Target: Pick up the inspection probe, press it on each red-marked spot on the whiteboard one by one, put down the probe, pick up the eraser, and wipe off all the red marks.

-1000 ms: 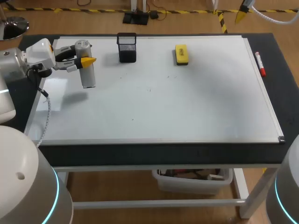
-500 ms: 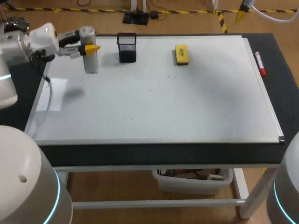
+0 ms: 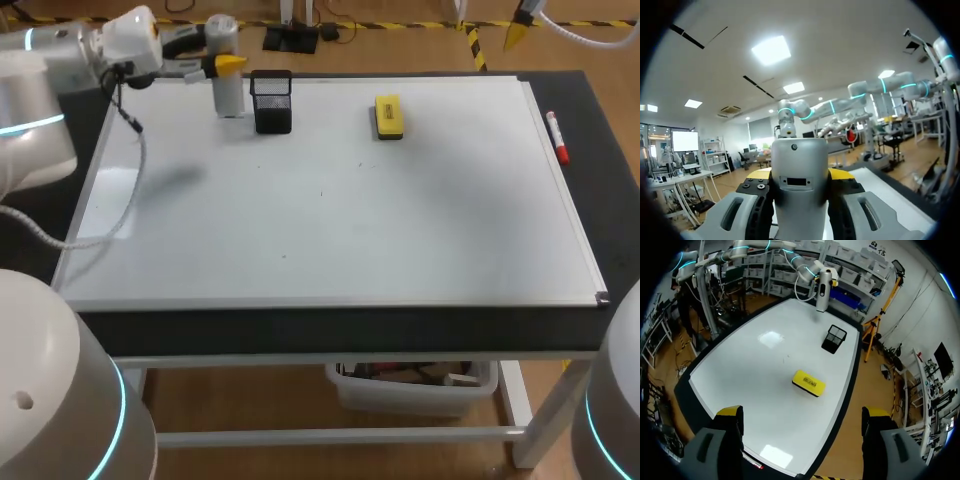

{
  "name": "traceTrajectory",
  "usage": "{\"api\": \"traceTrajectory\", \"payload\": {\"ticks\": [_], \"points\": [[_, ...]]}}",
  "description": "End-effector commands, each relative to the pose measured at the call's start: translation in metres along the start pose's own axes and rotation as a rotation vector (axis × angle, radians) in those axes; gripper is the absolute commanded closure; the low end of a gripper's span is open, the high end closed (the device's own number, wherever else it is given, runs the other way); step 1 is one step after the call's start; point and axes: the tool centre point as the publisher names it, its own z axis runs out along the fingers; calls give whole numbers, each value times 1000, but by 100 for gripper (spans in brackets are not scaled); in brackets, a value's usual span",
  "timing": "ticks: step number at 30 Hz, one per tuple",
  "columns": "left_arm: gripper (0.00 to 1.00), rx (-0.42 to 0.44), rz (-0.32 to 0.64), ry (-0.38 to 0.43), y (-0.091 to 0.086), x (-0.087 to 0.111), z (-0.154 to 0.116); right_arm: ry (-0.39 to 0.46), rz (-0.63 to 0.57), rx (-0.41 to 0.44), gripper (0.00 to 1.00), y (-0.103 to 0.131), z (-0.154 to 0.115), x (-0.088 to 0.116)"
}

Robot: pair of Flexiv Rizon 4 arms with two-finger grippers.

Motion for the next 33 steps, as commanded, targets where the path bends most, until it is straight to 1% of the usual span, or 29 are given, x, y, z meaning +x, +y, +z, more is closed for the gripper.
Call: {"api": "traceTrajectory", "payload": {"ticks": [1, 8, 11, 17, 22, 24, 33], "points": [[100, 23, 0, 147, 5, -28, 17, 72, -1, -5, 0, -4, -3, -5], [100, 40, -3, 193, 4, -42, 36, 72, -1, -5, 0, -4, -3, -5], [100, 47, -7, 199, 6, -54, 43, 72, -1, -5, 0, -4, -3, -5], [100, 58, -24, 225, 12, -66, 58, 72, -1, -5, 0, -4, -3, -5], [100, 59, -38, 236, 21, -70, 68, 72, -1, -5, 0, -4, -3, -5], [100, 40, -38, 231, 26, -71, 70, 72, -1, -5, 0, -4, -3, -5], [100, 59, -35, 233, 39, -77, 76, 72, -1, -5, 0, -4, -3, -5]]}}
